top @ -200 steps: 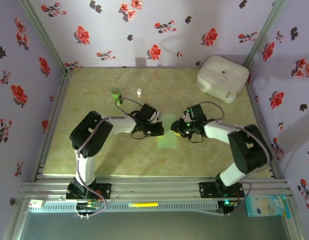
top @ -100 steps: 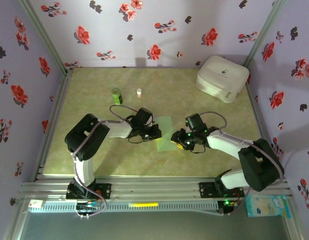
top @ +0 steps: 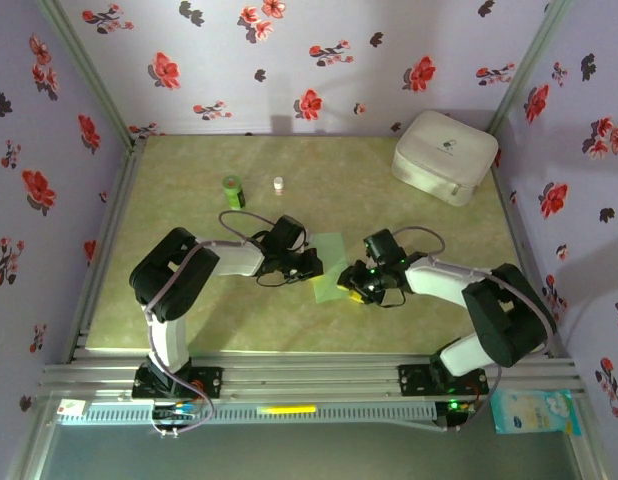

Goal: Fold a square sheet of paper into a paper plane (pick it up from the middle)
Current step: Turn over the paper at the center of the table.

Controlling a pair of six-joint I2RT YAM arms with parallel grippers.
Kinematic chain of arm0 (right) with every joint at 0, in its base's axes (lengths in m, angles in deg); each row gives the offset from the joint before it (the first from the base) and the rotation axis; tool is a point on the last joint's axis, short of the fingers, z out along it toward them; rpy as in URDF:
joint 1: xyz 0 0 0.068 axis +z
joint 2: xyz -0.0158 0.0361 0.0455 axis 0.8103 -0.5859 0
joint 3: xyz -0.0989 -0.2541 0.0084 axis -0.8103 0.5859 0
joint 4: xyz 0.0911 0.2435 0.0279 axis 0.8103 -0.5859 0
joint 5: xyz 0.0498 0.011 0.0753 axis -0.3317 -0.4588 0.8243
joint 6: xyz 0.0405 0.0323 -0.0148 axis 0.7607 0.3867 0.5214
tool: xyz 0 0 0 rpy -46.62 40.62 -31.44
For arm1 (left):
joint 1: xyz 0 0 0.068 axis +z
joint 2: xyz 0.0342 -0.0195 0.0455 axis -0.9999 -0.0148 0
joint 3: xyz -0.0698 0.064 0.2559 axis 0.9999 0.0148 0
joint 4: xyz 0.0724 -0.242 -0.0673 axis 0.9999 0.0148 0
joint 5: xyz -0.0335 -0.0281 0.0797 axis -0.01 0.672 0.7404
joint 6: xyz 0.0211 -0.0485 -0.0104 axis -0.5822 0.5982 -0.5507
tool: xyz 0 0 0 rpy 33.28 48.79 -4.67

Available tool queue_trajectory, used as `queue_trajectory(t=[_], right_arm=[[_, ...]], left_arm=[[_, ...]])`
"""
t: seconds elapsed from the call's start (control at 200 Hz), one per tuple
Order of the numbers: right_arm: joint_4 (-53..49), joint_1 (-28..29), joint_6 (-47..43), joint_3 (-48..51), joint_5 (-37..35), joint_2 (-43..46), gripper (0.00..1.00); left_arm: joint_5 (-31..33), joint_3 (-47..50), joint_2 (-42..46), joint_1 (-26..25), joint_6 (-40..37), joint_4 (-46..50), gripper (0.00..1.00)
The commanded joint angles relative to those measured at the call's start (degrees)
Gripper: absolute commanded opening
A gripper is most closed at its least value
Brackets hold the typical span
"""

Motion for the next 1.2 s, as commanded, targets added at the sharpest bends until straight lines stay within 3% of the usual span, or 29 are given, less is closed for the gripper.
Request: queue_trajectory(t=[0.0,0.765,1.04,1.19], right_arm=[[2.7,0.4,1.0,-0.6,-0.2,-1.5,0.41],[18.5,-3.6,0.6,-1.5,2.2,-6.3,0.47],[21.2,-5.0,1.4,-0.9,3.1,-9.5,0.44],[23.0,-5.4,0.7,-0.3,3.5,-10.6,0.33]], left_arm=[[1.3,1.5,0.1,-0.5,-0.6,3.9,0.02],[1.5,1.7,0.9,-0.2,-1.0,3.7,0.03],[1.5,1.8,1.6,0.2,-0.7,3.2,0.03],[1.5,2.3,1.7,0.4,-0.6,2.7,0.03]])
